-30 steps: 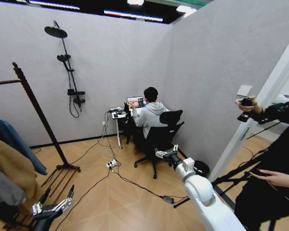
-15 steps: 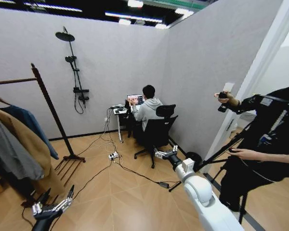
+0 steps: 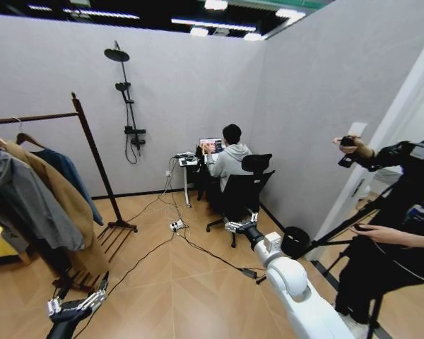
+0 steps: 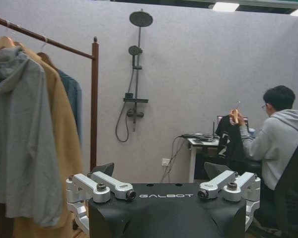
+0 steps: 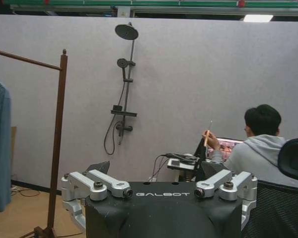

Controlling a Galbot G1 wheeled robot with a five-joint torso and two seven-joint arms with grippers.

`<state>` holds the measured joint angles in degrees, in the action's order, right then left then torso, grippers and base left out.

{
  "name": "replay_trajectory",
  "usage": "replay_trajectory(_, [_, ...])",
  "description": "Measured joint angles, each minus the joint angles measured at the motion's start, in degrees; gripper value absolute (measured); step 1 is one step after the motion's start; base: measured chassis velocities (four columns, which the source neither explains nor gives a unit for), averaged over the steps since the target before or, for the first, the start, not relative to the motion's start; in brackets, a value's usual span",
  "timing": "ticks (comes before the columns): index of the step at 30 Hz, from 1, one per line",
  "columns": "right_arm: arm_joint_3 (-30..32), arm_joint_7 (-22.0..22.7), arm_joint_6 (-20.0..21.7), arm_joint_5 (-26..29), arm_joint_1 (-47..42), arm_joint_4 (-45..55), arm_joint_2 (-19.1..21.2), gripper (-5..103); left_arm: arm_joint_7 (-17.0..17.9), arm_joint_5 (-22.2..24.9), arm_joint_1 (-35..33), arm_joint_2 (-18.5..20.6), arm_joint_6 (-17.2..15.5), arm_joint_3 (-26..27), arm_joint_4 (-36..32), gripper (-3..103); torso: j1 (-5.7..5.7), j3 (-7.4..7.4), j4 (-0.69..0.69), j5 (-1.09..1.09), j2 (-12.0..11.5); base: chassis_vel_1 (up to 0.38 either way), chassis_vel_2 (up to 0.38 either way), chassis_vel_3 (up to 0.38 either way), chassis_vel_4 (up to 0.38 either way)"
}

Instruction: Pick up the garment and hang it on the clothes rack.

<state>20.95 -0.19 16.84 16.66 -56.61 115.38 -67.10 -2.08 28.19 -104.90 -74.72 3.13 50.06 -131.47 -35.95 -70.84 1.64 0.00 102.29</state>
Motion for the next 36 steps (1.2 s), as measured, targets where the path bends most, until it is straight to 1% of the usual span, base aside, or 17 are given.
replay_trajectory(4, [-0.01,0.0,0.08,-0.06,-0.13,0.13,-0.05,100,0.01,0.0,0.0,0.0,0.0,0.0,0.0,100,0.02,0.0,-0.01,0.0,0.01,0.086,0.072,0.044,0.092])
replay_trajectory(7, [0.02,0.0,0.08,-0.08,-0.21,0.19,-0.02,100,0.01,0.0,-0.01,0.0,0.0,0.0,0.0,100,0.02,0.01,0.0,0.0,0.01,0.063,-0.014,-0.015,0.044])
replay_trajectory(8, [0.09,0.0,0.06,-0.09,-0.24,0.26,0.02,100,0.01,0.0,0.0,0.0,0.0,0.0,0.0,100,0.02,0.01,0.04,-0.01,0.01,0.0,0.0,0.0,0.0])
replay_trajectory(19, [0.18,-0.02,0.03,-0.07,-0.35,0.59,0.19,100,0.01,0.0,0.0,0.0,0.0,0.0,0.0,100,0.03,0.01,0.02,0.0,0.02,0.01,-0.013,-0.015,0.014])
replay_trajectory(36, [0.23,-0.27,-0.08,0.1,-0.12,0.03,0.42,100,0.01,0.0,0.0,0.0,0.0,0.0,0.0,100,0.03,0.01,0.01,0.0,0.02,0.057,-0.057,-0.058,0.058])
